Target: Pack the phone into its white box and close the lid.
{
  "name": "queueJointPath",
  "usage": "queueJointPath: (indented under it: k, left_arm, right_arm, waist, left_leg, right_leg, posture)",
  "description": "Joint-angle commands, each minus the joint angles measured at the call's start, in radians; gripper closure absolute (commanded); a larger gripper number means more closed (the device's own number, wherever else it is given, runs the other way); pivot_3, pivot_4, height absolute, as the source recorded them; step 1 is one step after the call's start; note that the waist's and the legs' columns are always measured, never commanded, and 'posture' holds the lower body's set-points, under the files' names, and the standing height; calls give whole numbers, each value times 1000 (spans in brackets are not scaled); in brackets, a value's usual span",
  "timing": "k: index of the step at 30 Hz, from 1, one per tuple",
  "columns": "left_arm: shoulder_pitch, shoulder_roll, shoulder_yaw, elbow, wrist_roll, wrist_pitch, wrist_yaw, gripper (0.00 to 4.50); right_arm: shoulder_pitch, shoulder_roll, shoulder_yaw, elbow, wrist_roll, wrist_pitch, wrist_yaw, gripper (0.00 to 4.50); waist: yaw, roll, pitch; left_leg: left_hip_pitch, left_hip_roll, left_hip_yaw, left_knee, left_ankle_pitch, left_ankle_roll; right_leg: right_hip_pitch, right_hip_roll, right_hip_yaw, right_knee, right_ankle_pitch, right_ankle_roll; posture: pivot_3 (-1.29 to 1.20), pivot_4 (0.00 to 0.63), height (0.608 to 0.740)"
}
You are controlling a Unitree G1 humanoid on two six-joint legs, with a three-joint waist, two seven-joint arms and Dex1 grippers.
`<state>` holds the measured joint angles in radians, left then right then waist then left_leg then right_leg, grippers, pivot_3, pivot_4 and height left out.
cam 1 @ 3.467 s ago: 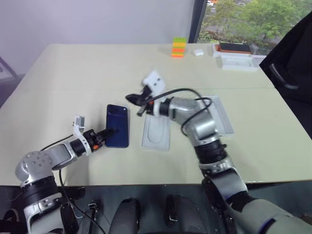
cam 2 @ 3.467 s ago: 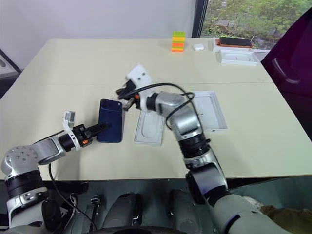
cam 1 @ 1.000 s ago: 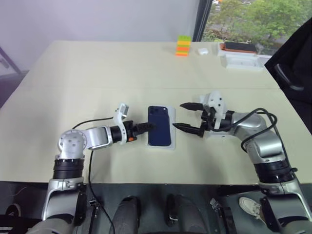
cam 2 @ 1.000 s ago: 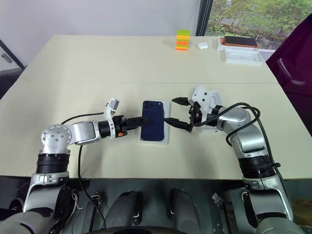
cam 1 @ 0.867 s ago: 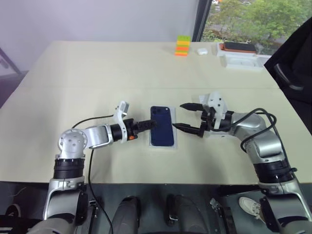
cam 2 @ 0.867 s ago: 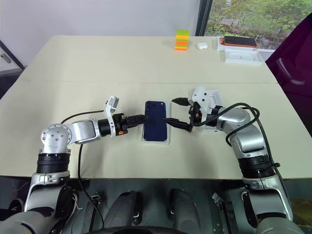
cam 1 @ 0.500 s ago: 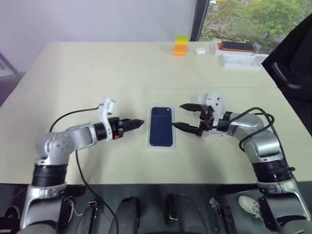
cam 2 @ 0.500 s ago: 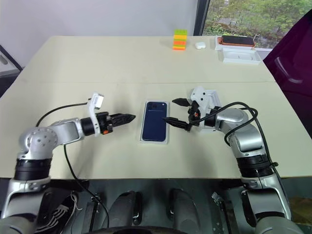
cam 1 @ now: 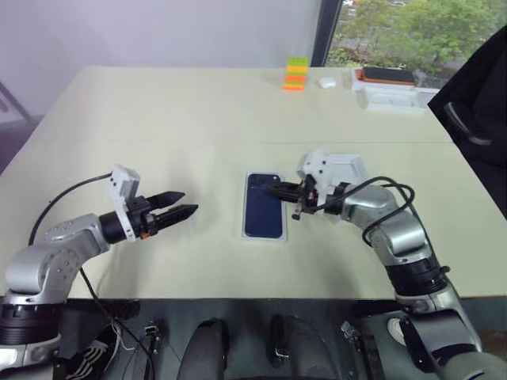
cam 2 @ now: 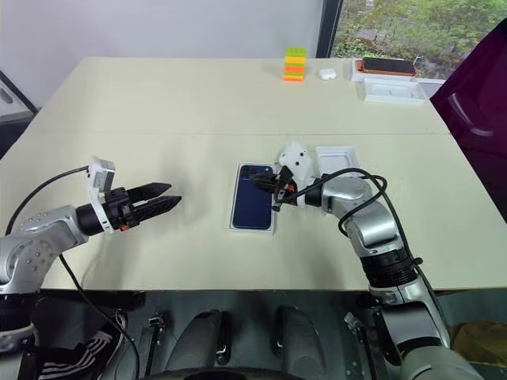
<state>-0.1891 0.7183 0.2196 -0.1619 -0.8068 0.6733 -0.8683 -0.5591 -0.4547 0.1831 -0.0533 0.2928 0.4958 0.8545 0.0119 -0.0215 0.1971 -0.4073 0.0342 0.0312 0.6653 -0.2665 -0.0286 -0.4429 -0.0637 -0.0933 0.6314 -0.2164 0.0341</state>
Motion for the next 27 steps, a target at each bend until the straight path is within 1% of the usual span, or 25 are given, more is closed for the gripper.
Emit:
queueJointPath:
  k: [1, 4, 10, 14, 21, 27]
  left_arm:
    - [16, 0, 37, -49, 17, -55, -20, 1076]
    - [19, 1, 22, -46, 49, -80, -19, 1076]
    - [16, -9, 15, -46, 62, -91, -23, 1076]
    - [12, -1, 15, -34, 85, -104, -33, 1076]
    - [-15, -6, 18, -8, 117, -139, -53, 1076]
    - [-36, -21, 3, 16, 157, -208, -84, 1076]
  right_arm:
    - [-28, 3, 13, 7, -49, -30, -26, 4461]
    - [-21, -5, 57, 49, -114, -72, -30, 4461]
    - [-14, 1, 136, 125, -232, -127, -50, 4461]
    - [-20, -20, 137, 129, -269, -159, -36, 4461]
    - [-52, -46, 22, 48, -172, -82, 19, 4461]
    - [-70, -87, -67, -28, -80, 62, 36, 4461]
  waist:
    - [0, 0, 0]
    - [0, 0, 0]
    - [-1, 0, 0]
    - [-1, 0, 0]
    - [1, 0, 0]
    - [0, 0, 0]
  left_leg:
    - [0, 0, 0, 0, 0, 0]
    - [0, 0, 0, 0, 0, 0]
    - [0, 0, 0, 0, 0, 0]
    - [1, 0, 0, 0, 0, 0]
    - [1, 0, 0, 0, 0, 0]
    - [1, 1, 0, 0, 0, 0]
  right_leg:
    - [0, 0, 0, 0, 0, 0]
    - [0, 1, 0, 1, 0, 0]
    - [0, 1, 0, 1, 0, 0]
    - [0, 1, 0, 1, 0, 0]
    - [0, 1, 0, 1, 0, 0]
    - [0, 1, 0, 1, 0, 0]
  posture:
    - [0, 150, 740]
    - [0, 150, 740]
    - [0, 150, 740]
    - [0, 150, 740]
    - [0, 150, 740]
    - [0, 150, 740]
